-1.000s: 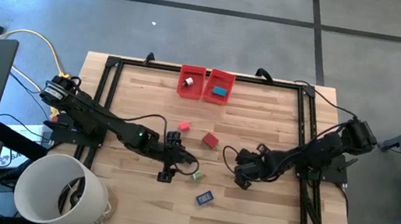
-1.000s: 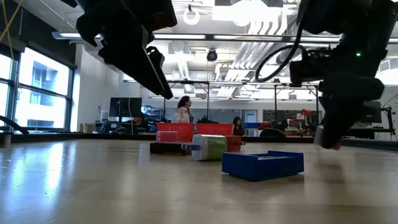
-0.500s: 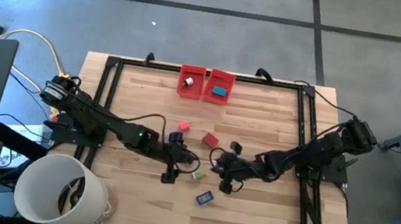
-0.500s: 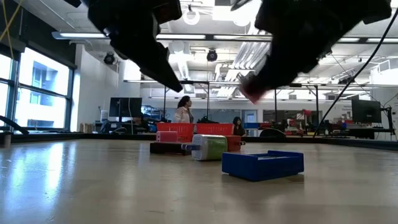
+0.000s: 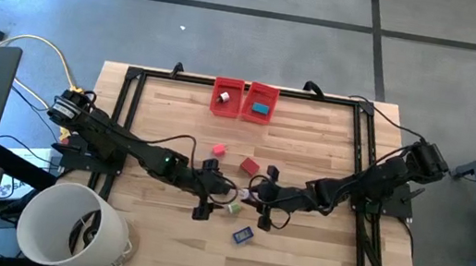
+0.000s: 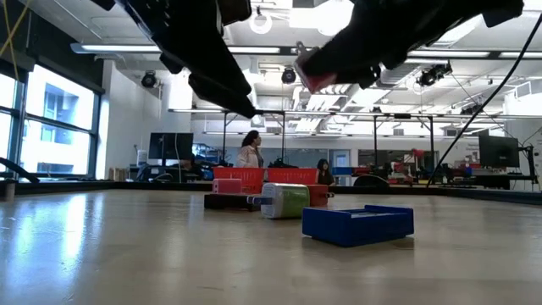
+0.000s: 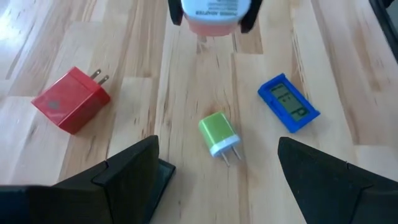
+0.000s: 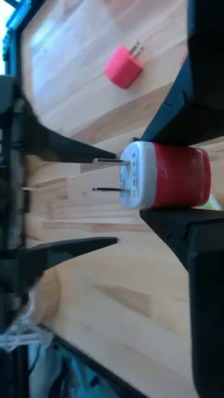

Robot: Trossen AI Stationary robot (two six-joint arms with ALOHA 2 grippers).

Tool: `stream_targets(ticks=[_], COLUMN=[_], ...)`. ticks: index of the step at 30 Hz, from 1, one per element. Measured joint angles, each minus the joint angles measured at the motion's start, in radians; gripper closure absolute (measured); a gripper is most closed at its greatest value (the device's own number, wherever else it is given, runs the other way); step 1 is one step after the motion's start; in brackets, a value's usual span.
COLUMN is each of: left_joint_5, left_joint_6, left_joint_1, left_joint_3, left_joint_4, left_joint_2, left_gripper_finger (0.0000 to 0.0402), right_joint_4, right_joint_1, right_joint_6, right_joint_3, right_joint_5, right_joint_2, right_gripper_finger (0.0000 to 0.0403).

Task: Pick & Place Office items
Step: Put the right pink charger adapter into the left red basket

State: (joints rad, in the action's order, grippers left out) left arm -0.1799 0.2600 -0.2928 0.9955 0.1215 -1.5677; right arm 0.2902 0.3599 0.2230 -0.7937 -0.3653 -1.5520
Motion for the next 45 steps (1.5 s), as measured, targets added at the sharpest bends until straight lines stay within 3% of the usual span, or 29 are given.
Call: stream_targets(ticks=[21, 31, 45], left_joint_5=[0.0, 0.0, 0.043], left_joint_6=[-0.068, -0.058, -0.024], left_joint_1=[0.0, 0.0, 0.001], left_joint_3=[0.0, 0.0, 0.0], left_joint_4=[-0.112, -0.193, -0.26], left_joint_2=[0.0, -0.029, -0.084], left_gripper_finger=[0.008, 0.008, 0.008], right_joint_4=[0.152, 0.134, 0.137], right_joint_1=[0.023, 0.062, 0.079], right_joint_6=[-0.236, -0.208, -0.255], right_joint_3=[-0.001, 0.0, 0.0], right_joint_5=[-0.056, -0.074, -0.1], right_joint_2=[0.1, 0.099, 0.099], right_gripper_finger=[0.0286, 0.0272, 0.0286])
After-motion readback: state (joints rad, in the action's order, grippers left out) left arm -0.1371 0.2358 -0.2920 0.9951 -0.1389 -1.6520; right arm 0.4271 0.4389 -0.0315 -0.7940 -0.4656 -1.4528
